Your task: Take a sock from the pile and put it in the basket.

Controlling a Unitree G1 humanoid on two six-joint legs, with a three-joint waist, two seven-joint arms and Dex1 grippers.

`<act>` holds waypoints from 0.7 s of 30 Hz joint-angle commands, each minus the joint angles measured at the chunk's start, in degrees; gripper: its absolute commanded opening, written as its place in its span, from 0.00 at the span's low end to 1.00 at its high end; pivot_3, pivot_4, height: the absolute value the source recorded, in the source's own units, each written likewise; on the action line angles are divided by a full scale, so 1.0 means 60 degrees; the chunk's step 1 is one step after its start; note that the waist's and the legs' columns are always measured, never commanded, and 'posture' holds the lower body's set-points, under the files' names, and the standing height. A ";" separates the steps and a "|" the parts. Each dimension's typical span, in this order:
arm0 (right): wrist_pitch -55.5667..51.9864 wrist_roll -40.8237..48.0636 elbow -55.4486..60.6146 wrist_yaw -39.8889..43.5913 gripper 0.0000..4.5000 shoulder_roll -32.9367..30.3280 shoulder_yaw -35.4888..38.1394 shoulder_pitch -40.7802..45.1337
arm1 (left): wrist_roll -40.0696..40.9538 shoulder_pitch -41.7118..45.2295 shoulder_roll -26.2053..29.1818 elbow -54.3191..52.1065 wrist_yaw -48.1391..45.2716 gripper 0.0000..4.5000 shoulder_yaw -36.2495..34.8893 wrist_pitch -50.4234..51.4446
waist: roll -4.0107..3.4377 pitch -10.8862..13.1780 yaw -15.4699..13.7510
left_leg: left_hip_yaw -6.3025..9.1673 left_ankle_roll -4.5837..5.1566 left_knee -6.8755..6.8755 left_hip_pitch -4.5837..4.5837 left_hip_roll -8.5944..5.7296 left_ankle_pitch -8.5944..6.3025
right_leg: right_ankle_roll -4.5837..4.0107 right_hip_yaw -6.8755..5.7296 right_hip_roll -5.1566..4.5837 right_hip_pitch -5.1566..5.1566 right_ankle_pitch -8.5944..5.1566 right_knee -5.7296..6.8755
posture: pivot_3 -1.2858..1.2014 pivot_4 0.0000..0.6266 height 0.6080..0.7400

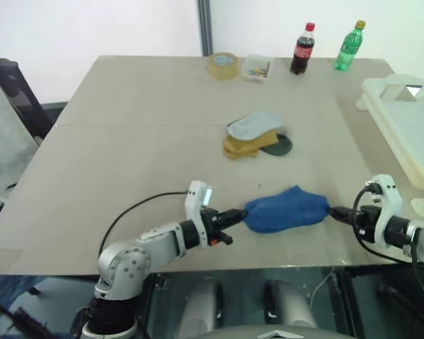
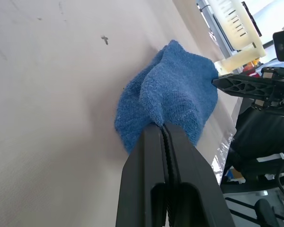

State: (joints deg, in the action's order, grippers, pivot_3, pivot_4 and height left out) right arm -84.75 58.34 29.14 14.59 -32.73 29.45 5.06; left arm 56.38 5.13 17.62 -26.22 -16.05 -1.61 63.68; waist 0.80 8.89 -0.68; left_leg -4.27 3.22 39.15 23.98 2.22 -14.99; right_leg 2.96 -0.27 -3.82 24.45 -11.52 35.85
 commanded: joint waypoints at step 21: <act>0.0965 -0.0406 0.0548 0.0343 0.37 -0.0671 -0.0162 -0.0367 | 0.0398 0.0087 -0.0484 0.0284 0.0161 0.00 -0.0156 0.0514 | 0.0001 0.0001 -0.0016 | 0.0000 0.0000 -0.0002 0.0007 0.0001 0.0000 | 0.0001 0.0000 -0.0004 0.0008 -0.0001 -0.0001 | 0.52 0.24 1.00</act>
State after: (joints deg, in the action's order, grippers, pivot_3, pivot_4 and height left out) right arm -81.20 56.35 29.19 13.92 -34.22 28.36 3.79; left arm 57.15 5.48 15.05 -23.94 -15.12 -1.81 66.66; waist 0.81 8.90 -0.77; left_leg -4.27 3.22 39.13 24.06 2.21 -14.99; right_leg 2.97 -0.28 -3.87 24.54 -11.53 35.84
